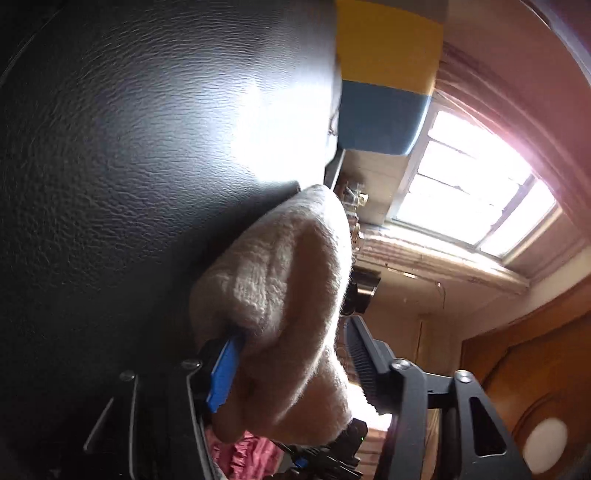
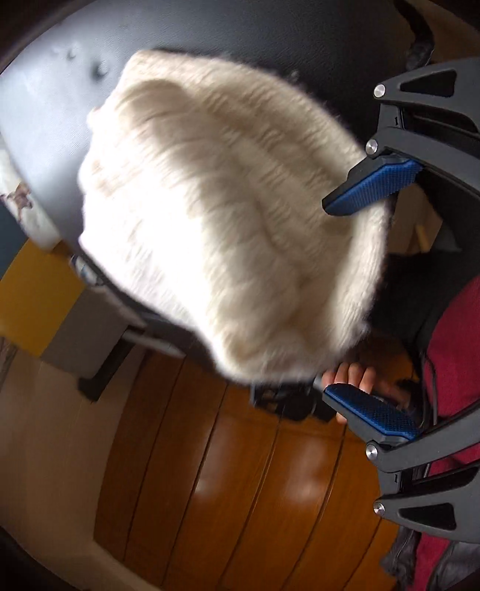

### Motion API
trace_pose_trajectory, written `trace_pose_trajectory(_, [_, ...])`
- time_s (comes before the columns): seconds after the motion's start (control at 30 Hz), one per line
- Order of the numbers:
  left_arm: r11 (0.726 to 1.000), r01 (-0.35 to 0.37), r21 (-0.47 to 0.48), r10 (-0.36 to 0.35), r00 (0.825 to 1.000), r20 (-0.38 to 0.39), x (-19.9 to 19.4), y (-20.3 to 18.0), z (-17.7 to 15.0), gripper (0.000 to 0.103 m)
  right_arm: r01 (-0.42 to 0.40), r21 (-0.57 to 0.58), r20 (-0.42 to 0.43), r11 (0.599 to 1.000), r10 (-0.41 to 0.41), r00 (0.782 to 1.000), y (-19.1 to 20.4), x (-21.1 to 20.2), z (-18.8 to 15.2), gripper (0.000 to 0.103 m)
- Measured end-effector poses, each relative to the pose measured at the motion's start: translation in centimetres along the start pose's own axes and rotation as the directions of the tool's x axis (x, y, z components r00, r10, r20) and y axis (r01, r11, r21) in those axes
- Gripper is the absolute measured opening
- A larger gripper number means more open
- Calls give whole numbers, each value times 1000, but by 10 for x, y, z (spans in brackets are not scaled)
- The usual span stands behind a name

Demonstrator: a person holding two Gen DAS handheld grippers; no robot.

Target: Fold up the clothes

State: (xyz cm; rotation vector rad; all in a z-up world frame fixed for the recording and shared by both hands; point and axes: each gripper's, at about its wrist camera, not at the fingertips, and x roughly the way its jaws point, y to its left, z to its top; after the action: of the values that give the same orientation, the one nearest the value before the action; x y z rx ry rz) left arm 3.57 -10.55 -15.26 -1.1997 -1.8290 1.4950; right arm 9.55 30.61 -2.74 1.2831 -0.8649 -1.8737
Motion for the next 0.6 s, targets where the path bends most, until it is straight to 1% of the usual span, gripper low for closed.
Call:
trace_pose_trajectory(0.03, [1000,10,-13,-10,1000,10,0,1,1,60,-7,-3,19,1000,7,1000,3,-2,4,94])
trace_pose_trajectory(0.1, [1000,17,-7,-17,999,32,2,-4,3,62,-26,4,54,1000,26,998,6,-3,12,94])
trace_pose_trajectory(0.2, [1000,0,-10,0,998,69,12,-8,7,62,-77,45,132,996,70,989,3,6,27,94])
trace_pose_trajectory(0.23, [1000,-10,-10,11,997,77,16,-8,9,58,-100,67,161,993,88,983,0,11,30,94])
trace_pose_trajectory(0.27, [999,-34,-5,34,996,83,19,-10,10,51,-114,83,187,990,97,978,-2,16,34,95])
trace_pose_trajectory(0.3, [998,-55,1,55,995,83,24,-10,10,28,-67,59,189,996,55,980,-2,22,36,95])
trace_pose_trajectory(0.33, [997,-71,2,70,994,81,25,-9,12,17,-19,35,192,999,12,981,-2,28,39,94])
trace_pose_trajectory(0.37, [998,-69,4,68,994,87,23,-9,14,16,28,11,196,1000,-30,980,-2,34,41,86])
trace_pose_trajectory(0.4, [999,-49,15,47,995,87,21,-12,12,11,79,-14,198,997,-74,977,-1,39,44,79])
trace_pose_trajectory(0.43, [999,-24,28,22,996,86,20,-15,11,10,147,-51,185,988,-135,973,0,40,49,66])
trace_pose_trajectory(0.47, [998,36,45,-39,997,71,18,-24,7,10,210,-88,176,974,-192,965,2,40,54,59])
trace_pose_trajectory(0.5, [993,94,65,-98,994,55,17,-32,4,9,244,-115,173,963,-222,960,1,39,57,58])
trace_pose_trajectory(0.53, [983,141,117,-146,989,34,10,-43,-2,0,273,-131,164,953,-251,954,-1,38,59,58])
trace_pose_trajectory(0.57, [969,182,166,-187,982,13,3,-52,-7,0,290,-141,147,947,-269,952,-3,38,61,58])
trace_pose_trajectory(0.6, [963,186,193,-192,981,11,-2,-56,-8,0,304,-150,132,941,-286,949,-6,38,62,58])
